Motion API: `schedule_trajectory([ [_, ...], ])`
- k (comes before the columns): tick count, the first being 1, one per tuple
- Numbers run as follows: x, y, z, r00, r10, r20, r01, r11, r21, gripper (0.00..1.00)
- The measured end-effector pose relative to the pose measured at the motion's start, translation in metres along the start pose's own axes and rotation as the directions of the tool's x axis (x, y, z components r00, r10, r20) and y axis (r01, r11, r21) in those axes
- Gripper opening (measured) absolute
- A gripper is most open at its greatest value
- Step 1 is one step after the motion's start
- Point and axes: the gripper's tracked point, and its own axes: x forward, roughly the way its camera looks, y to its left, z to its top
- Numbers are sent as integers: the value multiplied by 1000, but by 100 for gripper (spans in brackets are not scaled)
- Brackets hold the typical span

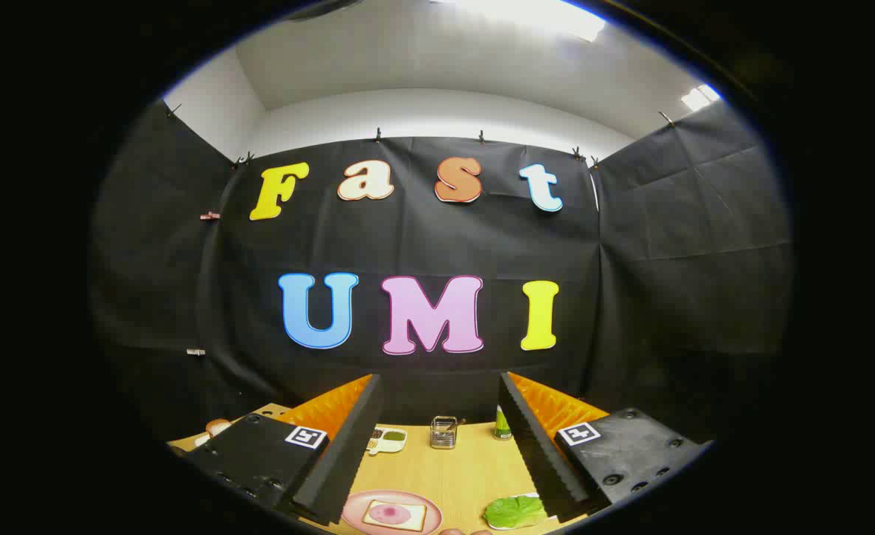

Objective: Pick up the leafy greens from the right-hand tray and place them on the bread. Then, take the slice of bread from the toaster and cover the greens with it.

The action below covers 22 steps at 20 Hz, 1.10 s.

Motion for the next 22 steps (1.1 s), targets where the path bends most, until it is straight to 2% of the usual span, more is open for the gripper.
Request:
schedule_trajectory([
  [12,7,-10,-20,995,65,-74,-61,996,60,98],
  [22,9,-20,-39,993,52,-107,-45,997,62,98],
])
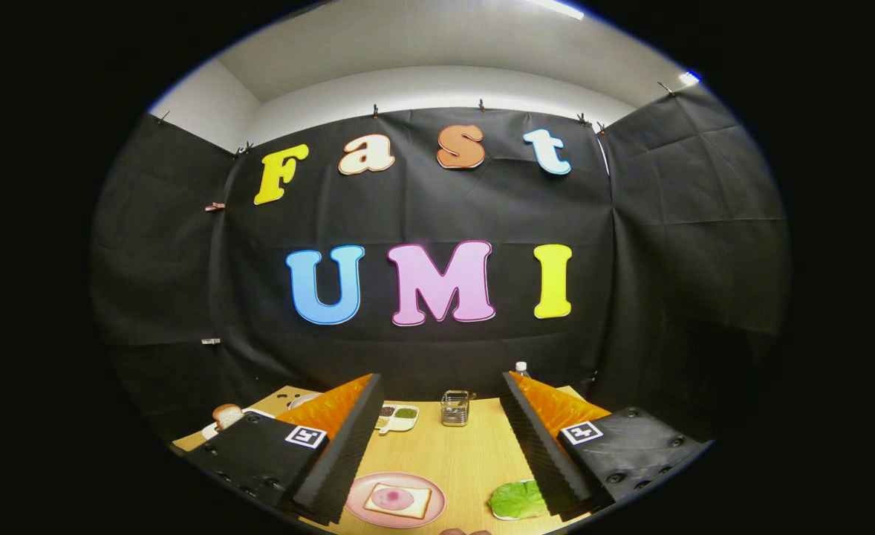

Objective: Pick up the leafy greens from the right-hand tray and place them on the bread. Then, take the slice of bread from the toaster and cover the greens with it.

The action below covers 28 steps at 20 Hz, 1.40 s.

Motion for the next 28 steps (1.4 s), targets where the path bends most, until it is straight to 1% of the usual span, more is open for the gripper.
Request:
schedule_trajectory([
  [3,3,-10,-13,1000,-3,-30,3,1000,3,98],
  [5,6,-23,-25,998,-19,-56,19,1000,-5,98],
  [9,11,-57,-70,987,-54,-151,48,998,-47,98],
  [11,12,-73,-100,972,-64,-228,56,998,-38,98],
  [14,15,-95,-150,932,-57,-358,55,998,-16,99],
  [15,14,-103,-168,915,-54,-400,49,999,-21,98],
  [17,12,-118,-212,863,-30,-504,10,999,-42,99],
  [18,9,-125,-236,827,-20,-562,-14,998,-56,99],
  [21,-6,-146,-293,700,17,-714,-110,990,-85,99],
  [23,-13,-155,-322,635,20,-772,-173,978,-116,99],
  [25,-14,-164,-346,588,24,-808,-236,961,-143,98],
  [27,-9,-168,-361,554,39,-832,-289,946,-148,99],
  [28,-7,-169,-370,535,44,-844,-304,942,-144,99],
])
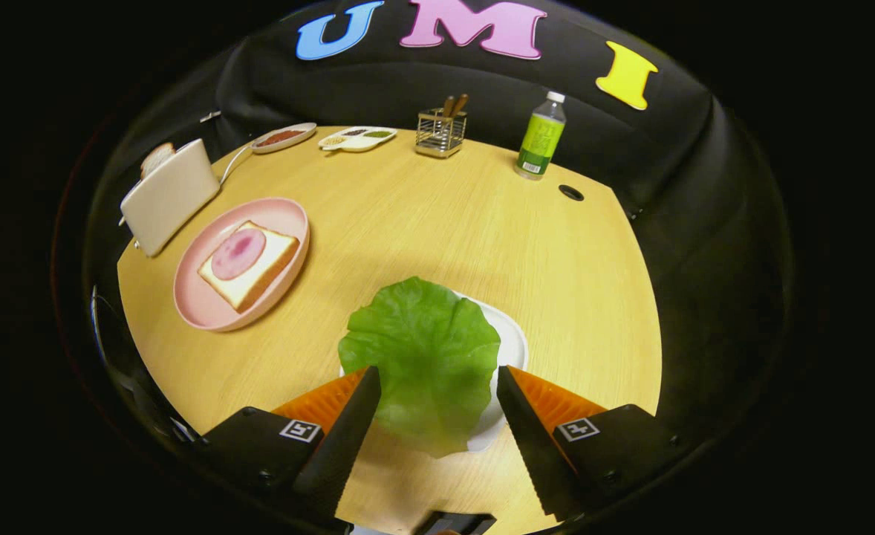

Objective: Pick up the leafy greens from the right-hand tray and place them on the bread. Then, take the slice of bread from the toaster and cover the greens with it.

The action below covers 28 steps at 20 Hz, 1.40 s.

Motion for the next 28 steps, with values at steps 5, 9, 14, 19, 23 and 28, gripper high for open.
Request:
schedule_trajectory([
  [5,20,4,-6,996,65,-57,-64,998,11,99],
  [9,21,7,-6,993,99,-68,-96,994,57,96],
  [14,19,21,-9,991,113,-72,-113,994,8,61],
  [19,18,31,-7,986,139,-95,-138,990,12,18],
  [23,17,33,-8,978,160,-135,-150,985,81,6],
  [28,-4,24,6,988,128,-86,-117,986,118,6],
])
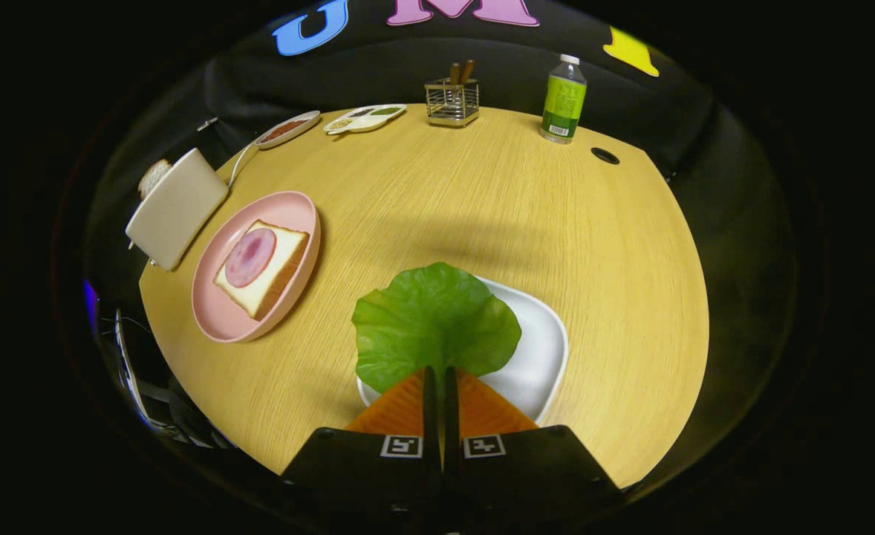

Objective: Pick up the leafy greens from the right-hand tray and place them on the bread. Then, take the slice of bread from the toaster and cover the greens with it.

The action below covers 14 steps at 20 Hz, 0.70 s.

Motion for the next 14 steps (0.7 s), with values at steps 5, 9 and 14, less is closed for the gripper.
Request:
schedule_trajectory([
  [5,-43,13,25,997,-11,80,9,1000,21,5],
  [9,-76,50,60,988,35,152,-43,998,54,5],
  [14,-89,120,102,973,122,197,-132,990,39,5],
])
